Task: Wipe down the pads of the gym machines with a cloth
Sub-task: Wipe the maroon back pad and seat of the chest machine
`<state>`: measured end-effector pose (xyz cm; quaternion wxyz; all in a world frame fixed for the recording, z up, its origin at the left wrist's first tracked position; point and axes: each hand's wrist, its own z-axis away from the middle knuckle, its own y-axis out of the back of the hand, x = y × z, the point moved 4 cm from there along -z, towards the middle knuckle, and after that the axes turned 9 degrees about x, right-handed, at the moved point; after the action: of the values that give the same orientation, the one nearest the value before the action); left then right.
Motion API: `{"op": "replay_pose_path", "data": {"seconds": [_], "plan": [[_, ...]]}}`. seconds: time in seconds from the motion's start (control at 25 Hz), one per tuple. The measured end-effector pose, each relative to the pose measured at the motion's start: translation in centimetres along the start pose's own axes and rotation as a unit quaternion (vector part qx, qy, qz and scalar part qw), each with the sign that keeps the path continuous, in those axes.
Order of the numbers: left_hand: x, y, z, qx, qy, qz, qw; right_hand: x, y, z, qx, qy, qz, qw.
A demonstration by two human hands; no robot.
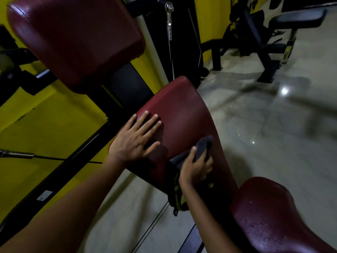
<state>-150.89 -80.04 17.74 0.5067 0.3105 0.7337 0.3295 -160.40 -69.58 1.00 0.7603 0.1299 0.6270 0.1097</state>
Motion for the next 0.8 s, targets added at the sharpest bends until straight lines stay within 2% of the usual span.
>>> {"op": "replay_pose_path", "data": {"seconds": [0.12, 0.16, 0.2, 0.24, 0.32, 0.4, 0.44, 0.48, 0.56, 0.64, 0.72, 0.8], "plan": [[0.1, 0.0, 0.0, 0.009, 0.005, 0.004, 1.0, -4.0, 0.3, 0.9, 0.036, 0.244, -0.014, 0.969], [0.1, 0.0, 0.1, 0.008, 0.006, 0.007, 1.0, -3.9, 0.1, 0.2, 0.052, 0.302, -0.018, 0.952], [0.2, 0.0, 0.1, 0.002, 0.008, 0.009, 1.0, -3.1, -0.4, -0.9, 0.067, 0.319, -0.023, 0.945], [0.1, 0.1, -0.1, -0.005, 0.011, 0.011, 1.0, -2.1, -0.7, -2.2, 0.094, 0.295, -0.024, 0.95], [0.0, 0.3, -0.2, -0.019, 0.015, 0.012, 1.0, 0.3, -0.9, -5.4, 0.109, 0.161, -0.025, 0.981], [-0.1, 0.5, -0.2, -0.033, 0.017, 0.017, 0.999, 1.3, -1.2, -6.6, 0.028, -0.036, -0.012, 0.999], [0.0, 0.6, -0.2, -0.044, 0.019, 0.021, 0.999, 0.8, -1.4, -6.2, -0.015, -0.092, -0.002, 0.996], [0.3, 0.7, -0.4, -0.056, 0.027, 0.027, 0.998, -0.5, -1.1, -5.5, -0.018, -0.081, -0.008, 0.997], [1.1, 0.9, -0.8, -0.073, 0.062, 0.035, 0.995, -4.8, -0.1, -3.8, 0.022, 0.096, -0.028, 0.995], [2.1, 0.7, -0.9, -0.078, 0.086, 0.031, 0.993, -9.0, -0.6, -2.8, 0.012, 0.247, -0.014, 0.969], [2.5, 0.1, -0.6, -0.08, 0.087, 0.012, 0.993, -12.9, -1.7, -3.3, 0.001, 0.365, 0.017, 0.931], [2.5, -0.3, -0.6, -0.07, 0.08, -0.004, 0.994, -14.4, -2.5, -4.9, 0.012, 0.425, 0.024, 0.905]]}}
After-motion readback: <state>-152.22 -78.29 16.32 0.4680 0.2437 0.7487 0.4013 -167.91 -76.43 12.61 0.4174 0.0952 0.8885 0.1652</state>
